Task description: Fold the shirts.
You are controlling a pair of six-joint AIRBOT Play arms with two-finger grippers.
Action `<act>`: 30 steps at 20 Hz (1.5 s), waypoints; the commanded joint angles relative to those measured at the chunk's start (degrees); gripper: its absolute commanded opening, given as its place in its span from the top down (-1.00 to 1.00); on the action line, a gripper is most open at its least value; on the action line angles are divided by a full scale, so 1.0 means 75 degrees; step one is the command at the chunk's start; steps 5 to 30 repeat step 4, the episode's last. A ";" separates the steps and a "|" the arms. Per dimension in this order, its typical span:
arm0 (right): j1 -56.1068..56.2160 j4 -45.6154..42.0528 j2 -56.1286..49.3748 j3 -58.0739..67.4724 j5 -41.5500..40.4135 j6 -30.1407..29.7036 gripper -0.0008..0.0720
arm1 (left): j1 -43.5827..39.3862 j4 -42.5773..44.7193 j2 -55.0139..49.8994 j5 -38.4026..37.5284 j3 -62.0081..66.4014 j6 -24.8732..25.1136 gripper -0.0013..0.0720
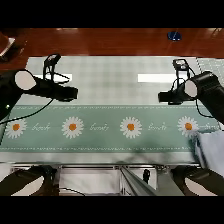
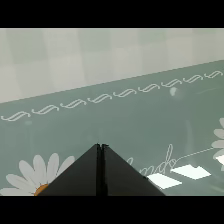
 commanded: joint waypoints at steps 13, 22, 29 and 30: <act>0.0020 -0.0032 -0.0003 -0.0006 -0.0015 0.0023 0.92 | 0.0003 0.0017 -0.0006 -0.0003 -0.0012 -0.0012 0.90; 0.0020 -0.0032 -0.0003 -0.0006 -0.0015 0.0023 0.92 | 0.0003 0.0017 -0.0006 -0.0003 -0.0012 -0.0012 0.90; 0.0020 -0.0032 -0.0003 -0.0006 -0.0015 0.0023 0.92 | 0.0003 0.0017 -0.0006 -0.0003 -0.0012 -0.0012 0.90; 0.0020 -0.0032 -0.0003 -0.0006 -0.0015 0.0023 0.92 | 0.0003 0.0017 -0.0006 -0.0003 -0.0012 -0.0012 0.90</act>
